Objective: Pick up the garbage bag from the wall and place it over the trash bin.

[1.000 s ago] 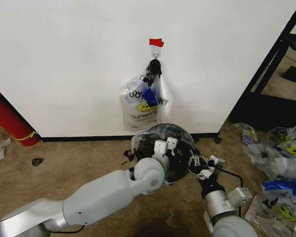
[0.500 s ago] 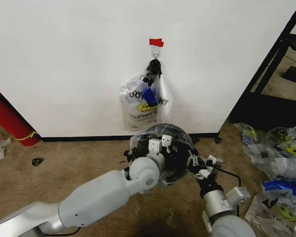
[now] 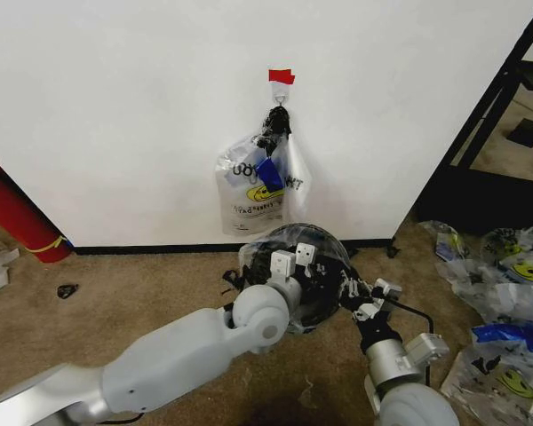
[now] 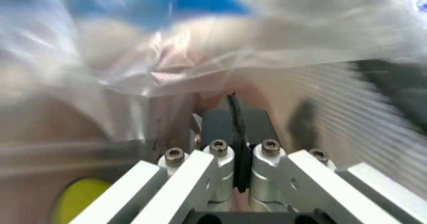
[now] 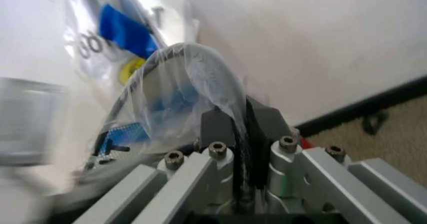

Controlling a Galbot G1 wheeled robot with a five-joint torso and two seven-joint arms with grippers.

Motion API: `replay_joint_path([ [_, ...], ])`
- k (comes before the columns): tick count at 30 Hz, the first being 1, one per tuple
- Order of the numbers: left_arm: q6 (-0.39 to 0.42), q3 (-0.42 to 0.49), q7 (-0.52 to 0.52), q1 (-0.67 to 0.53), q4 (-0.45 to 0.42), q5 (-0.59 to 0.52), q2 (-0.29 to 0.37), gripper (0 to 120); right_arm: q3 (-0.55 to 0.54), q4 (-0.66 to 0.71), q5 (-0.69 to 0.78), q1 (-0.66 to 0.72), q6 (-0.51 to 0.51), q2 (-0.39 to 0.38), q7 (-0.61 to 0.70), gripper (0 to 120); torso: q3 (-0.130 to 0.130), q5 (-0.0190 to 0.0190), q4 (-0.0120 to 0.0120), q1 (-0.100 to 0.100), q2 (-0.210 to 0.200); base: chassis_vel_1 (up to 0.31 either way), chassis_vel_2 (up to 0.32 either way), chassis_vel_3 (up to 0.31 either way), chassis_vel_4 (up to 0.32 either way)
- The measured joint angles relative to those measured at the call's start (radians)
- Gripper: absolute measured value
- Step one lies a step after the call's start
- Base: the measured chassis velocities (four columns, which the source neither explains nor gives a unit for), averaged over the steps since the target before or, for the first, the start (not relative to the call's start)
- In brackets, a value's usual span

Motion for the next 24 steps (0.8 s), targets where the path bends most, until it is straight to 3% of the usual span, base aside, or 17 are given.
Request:
replay_joint_path([
  [3,0.021,-0.009,0.006,0.007,-0.041,-0.02,0.04,0,0.002,-0.035,0.0,0.006,0.007,0.004,-0.004,1,0.0,0.0,0.0002,0.0,0.0,0.0,0.0,0.0,0.0],
  [7,0.06,-0.014,-0.019,0.007,-0.047,-0.075,0.046,0,-0.004,-0.051,-0.036,0.005,0.02,0.009,-0.018,1,0.0,-0.0001,-0.0002,0.0,0.0,0.0,0.0,0.0,0.0],
  [9,0.12,-0.023,-0.084,0.006,-0.046,-0.159,0.021,0,-0.017,-0.063,-0.1,-0.002,0.046,0.014,-0.037,1,0.0,0.0,-0.0001,0.0,0.0,0.0,0.0,0.0,0.0],
  [14,0.179,-0.008,-0.128,0.003,-0.01,-0.181,-0.009,0,-0.028,-0.063,-0.138,-0.015,0.065,0.019,-0.048,1,0.0,0.0,-0.0004,0.0,0.0,0.0,0.0,0.0,0.0],
  [18,0.201,0.003,-0.137,0.003,0.014,-0.184,-0.016,0,-0.025,-0.051,-0.137,-0.018,0.067,0.016,-0.048,1,0.0,0.0,0.0,0.0,0.0,0.0,0.0,0.0,0.0],
  [24,0.22,0.01,-0.171,0.002,0.08,-0.261,-0.077,0,-0.035,-0.039,-0.14,-0.029,0.067,0.012,-0.048,1,0.0,0.0,-0.0002,0.0,0.0,0.0,0.0,0.0,0.0],
])
